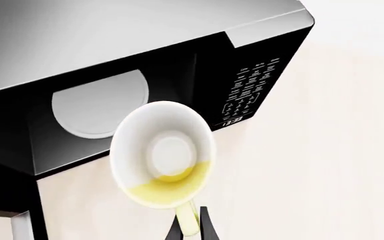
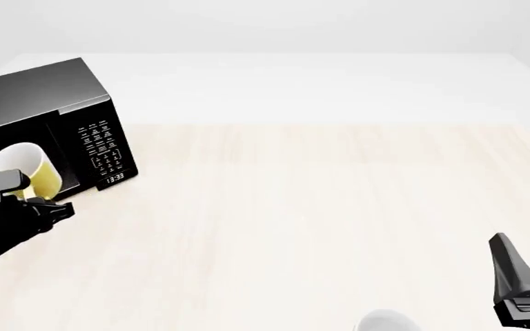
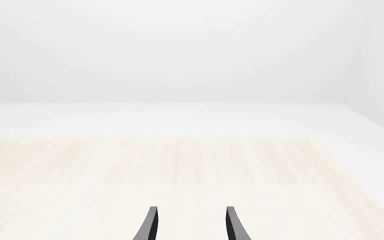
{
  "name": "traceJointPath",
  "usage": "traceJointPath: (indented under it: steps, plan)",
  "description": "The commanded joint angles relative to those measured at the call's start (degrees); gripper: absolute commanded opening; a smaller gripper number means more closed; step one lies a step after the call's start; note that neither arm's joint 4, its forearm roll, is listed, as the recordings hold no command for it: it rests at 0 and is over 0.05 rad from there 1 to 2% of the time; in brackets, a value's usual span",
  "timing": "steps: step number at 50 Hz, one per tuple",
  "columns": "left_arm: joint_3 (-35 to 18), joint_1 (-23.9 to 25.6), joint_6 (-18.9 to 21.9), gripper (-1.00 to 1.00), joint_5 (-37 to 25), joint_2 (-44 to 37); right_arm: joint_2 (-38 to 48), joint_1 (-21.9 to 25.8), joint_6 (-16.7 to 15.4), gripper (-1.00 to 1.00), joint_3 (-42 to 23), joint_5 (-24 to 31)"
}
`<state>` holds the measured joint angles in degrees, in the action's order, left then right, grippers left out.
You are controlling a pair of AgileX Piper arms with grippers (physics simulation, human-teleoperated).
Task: Put the yellow and white mug in the microwave and close it.
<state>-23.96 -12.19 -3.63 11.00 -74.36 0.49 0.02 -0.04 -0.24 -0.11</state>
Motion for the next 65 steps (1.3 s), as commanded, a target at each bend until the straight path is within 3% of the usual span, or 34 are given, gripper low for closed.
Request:
traceJointPath:
  steps: [1,65]
  plan:
    - [-1.94,-1.63,-0.22,-1.00,1.14,-3.92,0.00,0.00,0.00,1.00,0.00,0.00]
    - [-13.30,-6.59,-2.52,-1.00,4.08,-20.41,0.01,0.01,0.00,1.00,0.00,0.00]
